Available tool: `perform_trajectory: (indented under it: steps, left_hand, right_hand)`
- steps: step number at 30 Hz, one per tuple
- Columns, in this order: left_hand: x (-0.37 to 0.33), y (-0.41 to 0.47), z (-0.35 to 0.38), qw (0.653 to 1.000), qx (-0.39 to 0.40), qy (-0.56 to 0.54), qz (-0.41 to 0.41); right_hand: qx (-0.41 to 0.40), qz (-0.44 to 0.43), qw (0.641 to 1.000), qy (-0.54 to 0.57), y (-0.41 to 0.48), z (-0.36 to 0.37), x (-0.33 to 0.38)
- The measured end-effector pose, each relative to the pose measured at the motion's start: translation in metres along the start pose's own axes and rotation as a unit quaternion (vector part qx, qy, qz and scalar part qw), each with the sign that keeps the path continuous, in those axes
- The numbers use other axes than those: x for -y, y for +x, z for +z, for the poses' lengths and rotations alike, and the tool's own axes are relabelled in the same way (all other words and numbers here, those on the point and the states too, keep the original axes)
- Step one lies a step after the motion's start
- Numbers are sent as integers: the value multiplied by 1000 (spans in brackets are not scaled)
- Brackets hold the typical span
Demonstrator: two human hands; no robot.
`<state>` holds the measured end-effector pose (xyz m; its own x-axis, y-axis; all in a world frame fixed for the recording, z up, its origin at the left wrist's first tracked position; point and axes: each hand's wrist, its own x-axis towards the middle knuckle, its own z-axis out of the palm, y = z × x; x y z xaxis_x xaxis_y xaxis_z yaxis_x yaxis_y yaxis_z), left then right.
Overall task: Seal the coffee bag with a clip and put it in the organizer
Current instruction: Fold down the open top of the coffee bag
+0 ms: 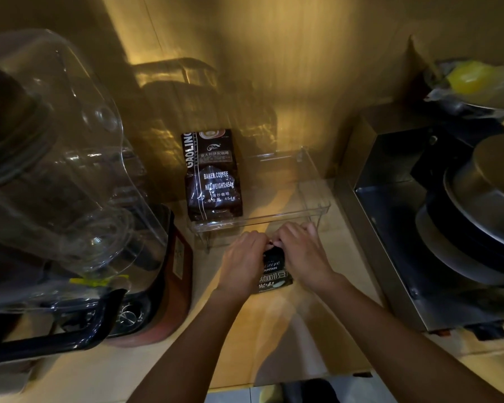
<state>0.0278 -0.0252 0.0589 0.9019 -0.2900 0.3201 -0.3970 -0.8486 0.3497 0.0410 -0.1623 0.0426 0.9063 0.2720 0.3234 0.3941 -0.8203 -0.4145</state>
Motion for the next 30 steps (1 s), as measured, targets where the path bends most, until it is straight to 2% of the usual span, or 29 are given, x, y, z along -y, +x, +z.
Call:
perform_trajectory:
  steps: [4,9,13,16,19,22,30]
  left_hand:
    - [17,0,-11,998,11,53,13]
    - [25,-1,-11,998,46,-25,-25]
    - [32,-3,-15,993,-17,-76,-88]
    - [33,-4,-16,986,-44,-98,-127]
    - [31,0,-12,984,-50,-115,-130]
    - [32,-1,-10,980,-59,-141,-127]
    - [44,-8,-16,977,-65,-172,-111]
  right_hand:
    - [-4,-1,1000,-9,7,0,-6]
    - [-24,18,1000,-1,12,-7,-11]
    - [-29,7,1000,-5,13,-6,-11]
    - [6,-12,1000,-28,18,-7,-6]
    - [34,-86,993,-70,24,-2,10]
    - [20,-120,991,-59,30,7,28]
    - [-12,-126,989,-71,29,22,33]
